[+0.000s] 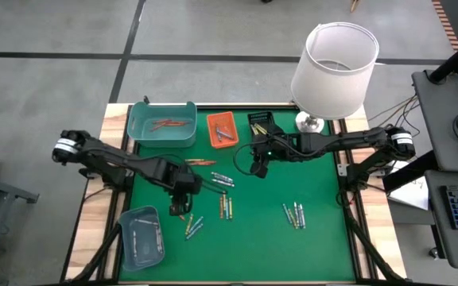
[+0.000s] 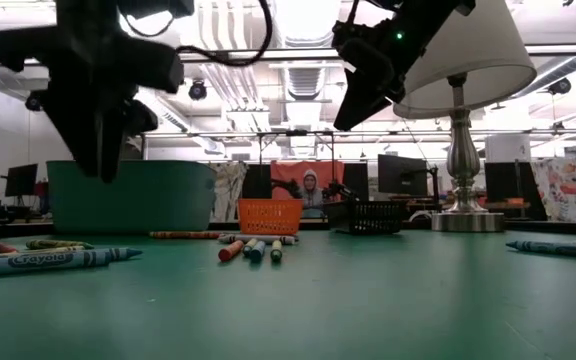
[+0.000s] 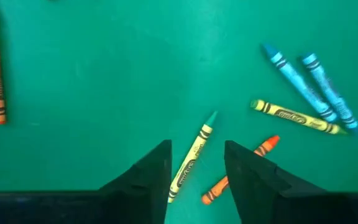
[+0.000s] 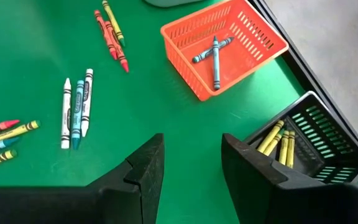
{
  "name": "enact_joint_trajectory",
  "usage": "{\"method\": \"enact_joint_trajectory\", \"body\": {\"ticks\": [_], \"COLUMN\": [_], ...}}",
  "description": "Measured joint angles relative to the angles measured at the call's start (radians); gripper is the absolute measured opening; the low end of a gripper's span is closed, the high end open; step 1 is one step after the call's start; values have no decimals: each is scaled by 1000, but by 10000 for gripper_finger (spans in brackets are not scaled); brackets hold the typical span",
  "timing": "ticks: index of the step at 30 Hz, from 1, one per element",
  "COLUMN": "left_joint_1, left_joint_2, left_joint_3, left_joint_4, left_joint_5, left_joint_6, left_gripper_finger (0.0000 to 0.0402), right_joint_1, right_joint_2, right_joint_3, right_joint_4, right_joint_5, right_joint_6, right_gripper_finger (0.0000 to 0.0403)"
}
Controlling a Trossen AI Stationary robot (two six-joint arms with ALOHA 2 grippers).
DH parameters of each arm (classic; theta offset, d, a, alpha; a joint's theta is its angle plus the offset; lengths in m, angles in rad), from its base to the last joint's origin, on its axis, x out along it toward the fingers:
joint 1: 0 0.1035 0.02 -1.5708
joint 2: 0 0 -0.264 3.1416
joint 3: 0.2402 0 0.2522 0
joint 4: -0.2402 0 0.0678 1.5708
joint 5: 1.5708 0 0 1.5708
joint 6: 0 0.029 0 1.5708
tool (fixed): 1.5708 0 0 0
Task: Sort crayons
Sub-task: Put the green crayon into the black bin
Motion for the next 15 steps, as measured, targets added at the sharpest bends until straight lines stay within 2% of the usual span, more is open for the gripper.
{"method": "enact_joint_trajectory", "body": {"ticks": [5,15], "left_joint_1": [0,-2], "left_joint_2": [63,115], "left_joint_3": [0,-3], "left_joint_4": [1,26], "left_joint_5": [44,51], "left_joint_6": [21,40], "left_gripper_finger": [155,157], "right_joint_1": [0,0], "right_joint_2": [0,0], "right_joint_3": [-11,-16], "right_joint_4": [34,50], "right_joint_5": [0,0], "right_joint_6": [-7,-10], "right_gripper_finger": [148,148]}}
